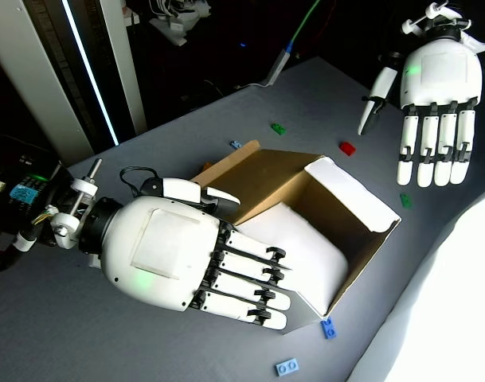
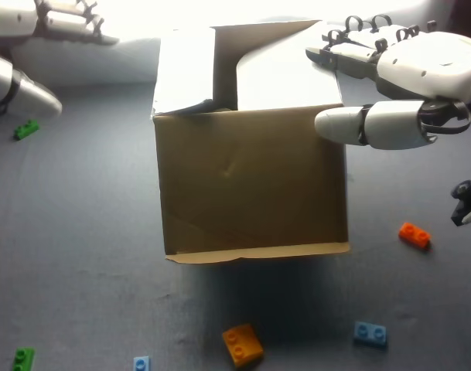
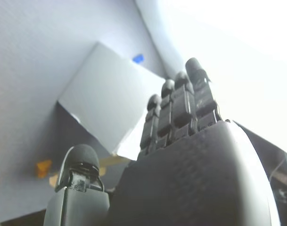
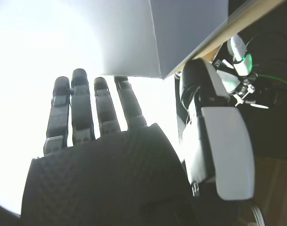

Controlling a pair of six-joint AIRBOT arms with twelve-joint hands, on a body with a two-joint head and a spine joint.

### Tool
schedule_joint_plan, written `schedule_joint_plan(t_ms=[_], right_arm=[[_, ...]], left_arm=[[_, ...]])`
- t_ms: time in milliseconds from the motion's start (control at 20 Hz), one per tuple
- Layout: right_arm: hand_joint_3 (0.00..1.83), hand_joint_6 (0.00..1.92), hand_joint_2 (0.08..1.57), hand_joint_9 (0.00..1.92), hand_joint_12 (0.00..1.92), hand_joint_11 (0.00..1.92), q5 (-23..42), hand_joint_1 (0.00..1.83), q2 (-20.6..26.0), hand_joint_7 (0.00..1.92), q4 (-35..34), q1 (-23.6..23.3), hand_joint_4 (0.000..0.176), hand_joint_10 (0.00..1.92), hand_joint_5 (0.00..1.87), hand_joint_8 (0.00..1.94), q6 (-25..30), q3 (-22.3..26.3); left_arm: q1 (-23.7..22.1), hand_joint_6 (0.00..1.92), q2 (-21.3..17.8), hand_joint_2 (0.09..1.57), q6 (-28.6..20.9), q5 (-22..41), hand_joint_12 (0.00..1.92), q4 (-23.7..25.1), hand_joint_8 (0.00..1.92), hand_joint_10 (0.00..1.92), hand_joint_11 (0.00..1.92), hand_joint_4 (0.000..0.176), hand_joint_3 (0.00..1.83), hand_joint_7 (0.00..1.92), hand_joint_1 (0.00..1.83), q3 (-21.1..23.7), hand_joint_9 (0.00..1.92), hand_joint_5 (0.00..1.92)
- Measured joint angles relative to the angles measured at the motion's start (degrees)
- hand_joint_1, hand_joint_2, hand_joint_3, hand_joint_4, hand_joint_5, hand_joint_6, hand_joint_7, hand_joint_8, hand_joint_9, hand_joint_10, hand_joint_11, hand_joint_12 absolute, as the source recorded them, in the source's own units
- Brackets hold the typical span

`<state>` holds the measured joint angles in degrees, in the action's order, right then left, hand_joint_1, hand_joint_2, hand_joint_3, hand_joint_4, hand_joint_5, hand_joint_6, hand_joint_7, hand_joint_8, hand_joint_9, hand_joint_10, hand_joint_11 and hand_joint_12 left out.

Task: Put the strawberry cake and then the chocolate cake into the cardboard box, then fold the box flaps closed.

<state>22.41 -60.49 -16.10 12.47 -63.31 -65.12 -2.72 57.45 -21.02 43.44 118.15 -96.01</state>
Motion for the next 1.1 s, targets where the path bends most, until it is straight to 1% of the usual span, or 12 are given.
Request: schedule_joint_plan(t_ms=[50,100,150,200,250,400,500,600,750,900,1000,1100], right_arm=[[0.00,0.00,1.27,0.09,0.28,0.00,0.02,0.00,-0.20,0.11,-0.04,0.00,0.000,0.01,0.11,0.01,-0.46,-0.09],[0.00,0.01,1.26,0.10,0.30,0.00,0.00,0.00,-0.44,0.12,-0.07,0.00,0.000,0.01,0.11,0.01,-1.14,-0.15],[0.00,0.01,1.26,0.11,0.30,0.00,-0.17,0.00,-0.48,0.14,-0.07,0.00,0.000,0.01,0.12,0.01,-1.22,-0.15],[0.00,0.01,1.25,0.14,0.32,0.00,-0.31,0.00,-0.48,0.19,-0.07,0.00,0.000,0.02,0.15,0.01,-1.22,-0.15],[0.00,0.01,1.25,0.14,0.30,0.00,-0.37,0.00,-0.48,0.19,-0.11,0.00,0.000,0.01,0.16,0.00,-1.27,-0.15],[0.00,0.00,1.26,0.16,0.37,0.00,-0.48,0.00,-0.13,0.17,0.00,-0.04,0.000,0.01,0.16,0.00,-1.09,-0.07],[0.00,0.00,1.25,0.16,0.47,0.00,-1.53,0.00,1.11,0.16,-0.17,-0.61,0.000,0.01,0.13,0.00,-0.72,0.74],[0.00,0.00,1.25,0.15,0.45,0.00,-2.36,0.00,3.76,0.16,-2.14,-1.16,0.000,0.00,0.13,0.00,-0.72,2.78],[0.00,0.01,1.24,0.12,0.37,0.00,-2.73,0.00,8.33,0.15,-2.80,-1.25,0.000,0.01,0.10,0.01,-0.74,5.18],[0.00,0.01,1.24,0.15,0.51,0.00,-3.63,0.00,13.73,0.16,-3.58,-1.25,0.000,0.01,0.11,0.00,0.72,7.63],[0.00,0.01,1.23,0.14,0.51,0.00,-4.55,0.00,17.11,0.16,-4.02,-1.55,0.000,0.01,0.11,0.00,1.55,9.75],[0.00,0.02,1.23,0.16,0.51,0.00,-5.22,0.00,22.05,0.18,-4.00,-1.60,0.000,0.01,0.14,0.01,1.77,12.63]], left_arm=[[0.90,0.01,0.02,1.21,0.00,0.70,0.52,0.02,0.00,0.01,0.00,0.034,0.00,0.09,0.00,-0.39,0.09,0.08],[1.92,0.01,0.02,1.21,-0.07,1.55,0.35,0.39,0.01,0.01,0.00,0.037,0.00,0.06,0.00,-0.55,0.05,0.05],[2.60,0.01,0.04,1.21,-0.07,2.08,0.37,0.37,0.01,0.02,0.00,0.041,0.00,0.07,0.00,-0.66,0.06,0.05],[3.19,0.02,0.02,1.21,0.00,2.60,0.49,0.20,0.01,0.02,0.00,0.040,0.00,0.08,0.00,-0.66,0.07,0.06],[4.48,0.01,0.02,1.20,0.00,2.97,0.48,-1.05,0.00,0.02,0.00,0.048,0.00,0.07,0.00,-0.66,0.07,0.06],[8.17,0.00,0.02,1.21,0.07,5.09,0.35,-2.54,0.00,0.01,0.00,0.038,0.00,0.09,0.00,-0.46,0.07,0.05],[9.73,0.00,-0.13,1.21,0.20,6.73,0.29,-3.76,0.01,0.01,0.00,0.043,0.00,0.09,0.00,0.02,0.07,0.05],[11.26,0.01,-0.74,1.21,0.39,8.37,0.47,-5.22,0.01,0.02,0.00,0.044,0.00,0.10,0.00,1.14,0.10,0.06],[13.16,0.02,-1.25,1.20,1.18,10.10,0.47,-6.25,0.00,0.02,0.00,0.035,0.00,0.10,0.00,3.37,0.11,0.08],[14.45,0.02,-2.21,1.22,2.36,12.13,0.52,-8.04,0.01,0.02,0.00,0.028,0.00,0.13,0.00,6.75,0.11,0.09],[15.06,0.02,-2.91,1.21,2.97,12.98,0.62,-8.90,0.01,0.02,0.00,0.028,0.00,0.14,0.00,8.26,0.13,0.10],[16.13,0.01,-3.65,1.21,3.48,13.55,0.62,-9.62,0.01,0.02,0.00,0.033,0.00,0.15,0.00,9.84,0.13,0.10]])
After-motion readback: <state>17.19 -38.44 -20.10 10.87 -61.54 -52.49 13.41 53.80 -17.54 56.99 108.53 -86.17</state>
